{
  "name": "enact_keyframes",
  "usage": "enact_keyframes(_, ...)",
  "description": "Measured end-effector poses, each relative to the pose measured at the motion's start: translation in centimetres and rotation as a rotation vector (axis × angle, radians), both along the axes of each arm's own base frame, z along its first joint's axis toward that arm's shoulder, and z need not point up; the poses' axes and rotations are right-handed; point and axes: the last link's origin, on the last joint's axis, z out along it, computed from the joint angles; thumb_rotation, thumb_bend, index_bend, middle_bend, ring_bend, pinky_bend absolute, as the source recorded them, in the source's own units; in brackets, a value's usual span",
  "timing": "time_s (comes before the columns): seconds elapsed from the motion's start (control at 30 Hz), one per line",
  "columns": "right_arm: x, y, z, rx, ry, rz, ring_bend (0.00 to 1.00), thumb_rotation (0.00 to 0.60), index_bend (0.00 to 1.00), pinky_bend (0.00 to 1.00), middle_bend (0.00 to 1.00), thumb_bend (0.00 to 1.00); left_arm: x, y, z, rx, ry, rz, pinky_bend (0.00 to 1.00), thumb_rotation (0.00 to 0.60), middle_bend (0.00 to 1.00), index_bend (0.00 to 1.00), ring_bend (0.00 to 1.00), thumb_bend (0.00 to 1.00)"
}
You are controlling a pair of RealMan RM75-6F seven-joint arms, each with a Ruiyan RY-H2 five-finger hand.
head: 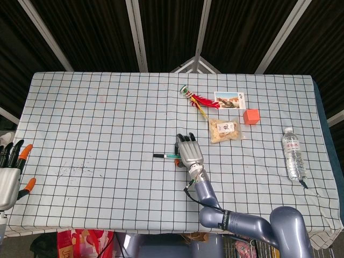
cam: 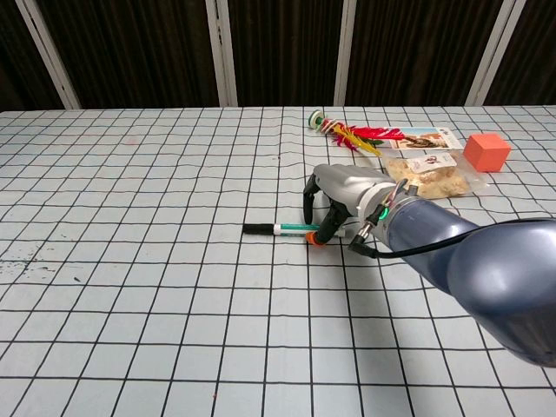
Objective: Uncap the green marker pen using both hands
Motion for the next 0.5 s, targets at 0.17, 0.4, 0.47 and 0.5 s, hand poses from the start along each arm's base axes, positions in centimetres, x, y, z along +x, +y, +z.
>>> enact_keyframes(0.17,-0.02,-0.06,-0.02,0.000,-0.001,-0.001,0.19,0.600,0.60,0.04,0.17,0.38,-0.04,0.02,0.00,0.001,0.003,0.002,0.01,0.600,0.01,0.12,0.00,0.38)
enact_keyframes(0.4,-0.10,-0.08,-0.19,0.008,0.005,-0.002,0.19,0.600,0.61,0.04,0.18,0.42,0.06,-0.06,0.01,0.000,0.010,-0.002,0.01,0.600,0.01,0.13,0.00,0.38)
enact_keyframes(0.47,-0.14,-0.09,-0.22,0.009,0.005,-0.002,0.19,0.600,0.61,0.04,0.18,0.43,0.10,-0.09,0.03,0.000,0.011,-0.003,0.01,0.600,0.01,0.13,0.00,0.38)
enact_keyframes(0.5,-0.17,-0.11,-0.23,0.008,0.007,-0.002,0.19,0.600,0.61,0.04,0.18,0.44,0.11,-0.09,0.04,0.001,0.011,-0.003,0.01,0.600,0.01,0.13,0.00,0.38)
